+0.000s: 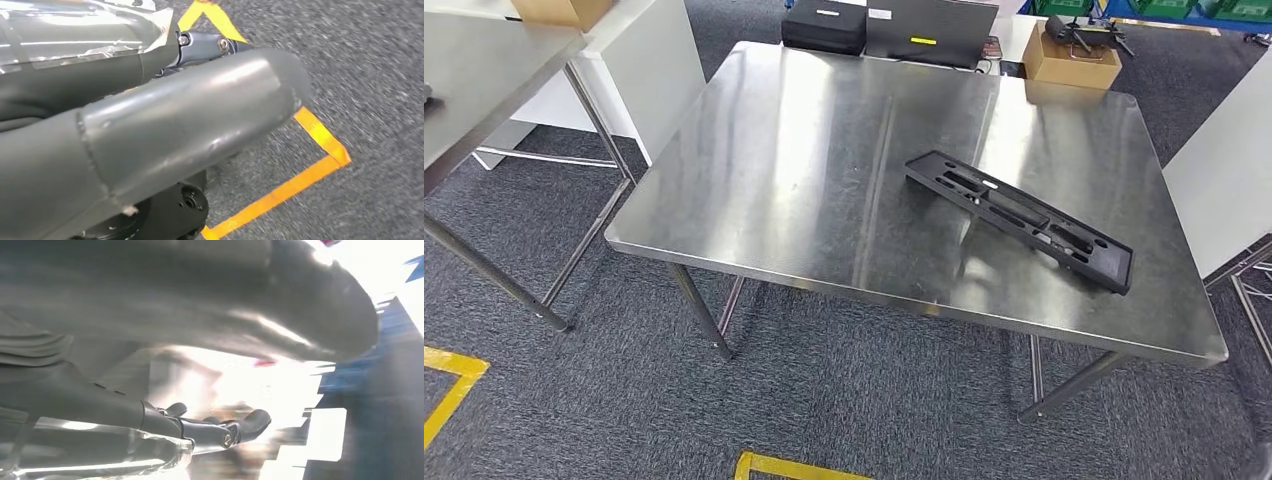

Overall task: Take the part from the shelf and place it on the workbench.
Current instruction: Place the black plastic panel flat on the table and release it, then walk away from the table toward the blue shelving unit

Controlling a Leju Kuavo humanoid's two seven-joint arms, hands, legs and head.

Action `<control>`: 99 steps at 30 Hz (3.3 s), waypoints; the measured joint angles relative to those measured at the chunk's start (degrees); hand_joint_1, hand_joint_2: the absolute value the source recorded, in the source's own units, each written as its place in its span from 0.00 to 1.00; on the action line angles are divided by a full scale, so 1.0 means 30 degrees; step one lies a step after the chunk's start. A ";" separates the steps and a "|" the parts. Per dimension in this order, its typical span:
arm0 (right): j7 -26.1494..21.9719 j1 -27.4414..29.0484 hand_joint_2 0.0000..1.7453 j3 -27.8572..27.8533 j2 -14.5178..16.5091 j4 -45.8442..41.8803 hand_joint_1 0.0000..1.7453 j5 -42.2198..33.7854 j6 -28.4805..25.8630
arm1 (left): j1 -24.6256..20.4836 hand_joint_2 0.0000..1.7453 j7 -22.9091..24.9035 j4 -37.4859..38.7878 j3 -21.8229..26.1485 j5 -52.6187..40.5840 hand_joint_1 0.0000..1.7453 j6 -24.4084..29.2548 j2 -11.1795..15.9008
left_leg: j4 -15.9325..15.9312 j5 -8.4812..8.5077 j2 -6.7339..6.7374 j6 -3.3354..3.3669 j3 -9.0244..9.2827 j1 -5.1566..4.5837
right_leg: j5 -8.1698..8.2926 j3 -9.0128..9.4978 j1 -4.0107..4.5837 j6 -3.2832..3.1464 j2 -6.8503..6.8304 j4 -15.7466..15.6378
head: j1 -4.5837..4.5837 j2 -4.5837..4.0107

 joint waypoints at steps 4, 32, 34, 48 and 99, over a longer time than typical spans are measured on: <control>-0.0002 -0.2821 0.00 -0.3593 -0.0736 0.8781 0.00 -0.1815 0.0224 | -0.0011 0.00 -0.0259 -0.0004 0.0177 0.0091 0.00 -0.0004 -0.0002 | 0.0129 0.0483 0.0023 -0.0290 -0.0433 -0.0053 | 0.1058 0.3827 -0.0060 0.0408 -0.0048 -0.4684 | 0.0018 0.0000; 1.7012 -0.8399 0.00 -0.4617 -0.2850 2.8633 0.00 1.0556 0.1418 | 0.0047 0.00 -0.0716 0.0000 0.0000 -0.0985 0.00 -0.0068 0.0479 | -0.0050 0.0530 -0.0089 -0.0012 -0.0431 -0.0143 | -0.0096 0.1903 -0.0025 0.0124 -0.0150 -0.1812 | 0.0071 0.0005; 1.7121 -0.8412 0.00 -0.4210 -0.2847 2.8662 0.00 1.0945 0.1790 | 0.0034 0.00 -0.0627 0.0000 -0.0104 -0.1047 0.00 -0.0138 0.0474 | 0.0097 0.0724 -0.0082 -0.0181 -0.0662 -0.0156 | 0.0583 0.3844 -0.0056 0.0263 -0.0139 -0.4764 | 0.0089 0.0005; 1.7284 -0.8323 0.00 -0.3039 -0.2876 2.8910 0.00 1.1710 0.4712 | 0.0056 0.00 -0.0403 0.0002 -0.0501 -0.1291 0.00 -0.0949 0.0515 | 0.4563 -0.1885 -0.0345 -0.1273 -0.0983 0.0136 | 0.2577 0.2746 -0.0077 -0.1012 -0.0216 -0.6432 | -0.0102 0.0000; 1.7855 -0.8277 0.00 -0.1456 -0.3244 2.9079 0.00 1.3037 0.8580 | 0.0039 0.00 -0.0272 0.0022 -0.1093 -0.1659 0.00 -0.1548 0.0459 | 0.0334 0.1324 -0.0133 -0.0724 -0.1393 -0.0090 | 0.0716 0.4639 0.0419 -0.0410 -0.0176 -0.6746 | 0.0051 0.0000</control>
